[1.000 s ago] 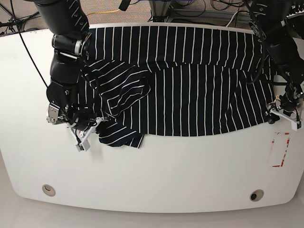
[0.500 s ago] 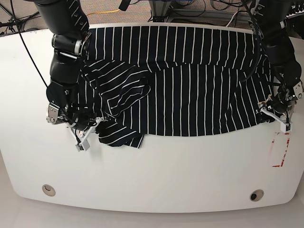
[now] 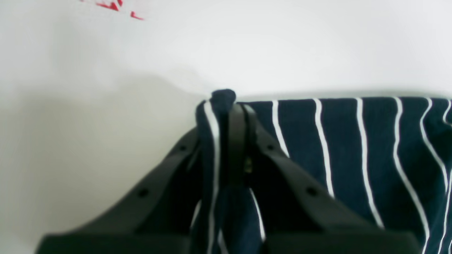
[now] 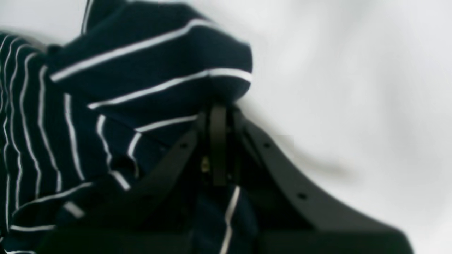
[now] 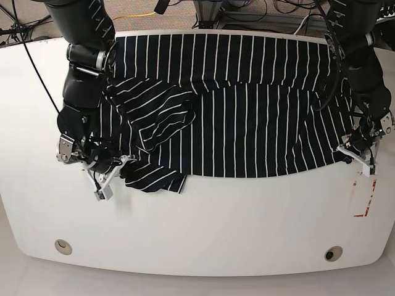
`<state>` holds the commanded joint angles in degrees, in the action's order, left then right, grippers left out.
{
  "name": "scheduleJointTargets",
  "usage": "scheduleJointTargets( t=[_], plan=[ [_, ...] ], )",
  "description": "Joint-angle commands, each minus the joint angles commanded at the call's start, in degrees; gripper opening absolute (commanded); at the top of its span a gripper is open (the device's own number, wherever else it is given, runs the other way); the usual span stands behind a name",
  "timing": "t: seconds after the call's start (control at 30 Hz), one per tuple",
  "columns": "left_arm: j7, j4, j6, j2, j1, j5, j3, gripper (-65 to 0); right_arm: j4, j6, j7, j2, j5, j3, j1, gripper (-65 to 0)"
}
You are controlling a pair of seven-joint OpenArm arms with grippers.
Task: Fold the T-shirt properly
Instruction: 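Lift the hem with both grippers and fold it toward the folded edge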
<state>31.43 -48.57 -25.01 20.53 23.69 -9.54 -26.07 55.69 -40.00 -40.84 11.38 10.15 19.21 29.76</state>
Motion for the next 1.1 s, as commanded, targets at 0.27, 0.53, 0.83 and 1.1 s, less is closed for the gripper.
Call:
scheduleJointTargets(
  t=[0.27, 0.53, 0.83, 1.1],
  plan=[
    [5.9, -12.7, -6.1, 0.4, 0.0, 0.1, 0.9, -65.0, 7.3, 0.0, -4.7, 0.1, -0.1, 0.0, 0.4, -65.0],
    [10.5, -22.3, -9.4, 0.8, -0.4, 0.1, 1.1, -65.0, 10.7, 0.0, -7.1, 1.9, -0.1, 0.0, 0.4, -65.0],
    [10.6, -25.0, -14.9, 1.5, -0.6, 0.1, 1.1, -65.0, 17.8, 0.0, -10.1, 2.1, 0.1, 0.3, -1.2, -65.0],
    [10.3, -25.1, -15.0, 1.9, -1.7, 0.1, 1.1, -65.0, 25.1, 0.0, -13.5, 2.2, 0.4, 0.4, -4.4, -65.0]
  ],
)
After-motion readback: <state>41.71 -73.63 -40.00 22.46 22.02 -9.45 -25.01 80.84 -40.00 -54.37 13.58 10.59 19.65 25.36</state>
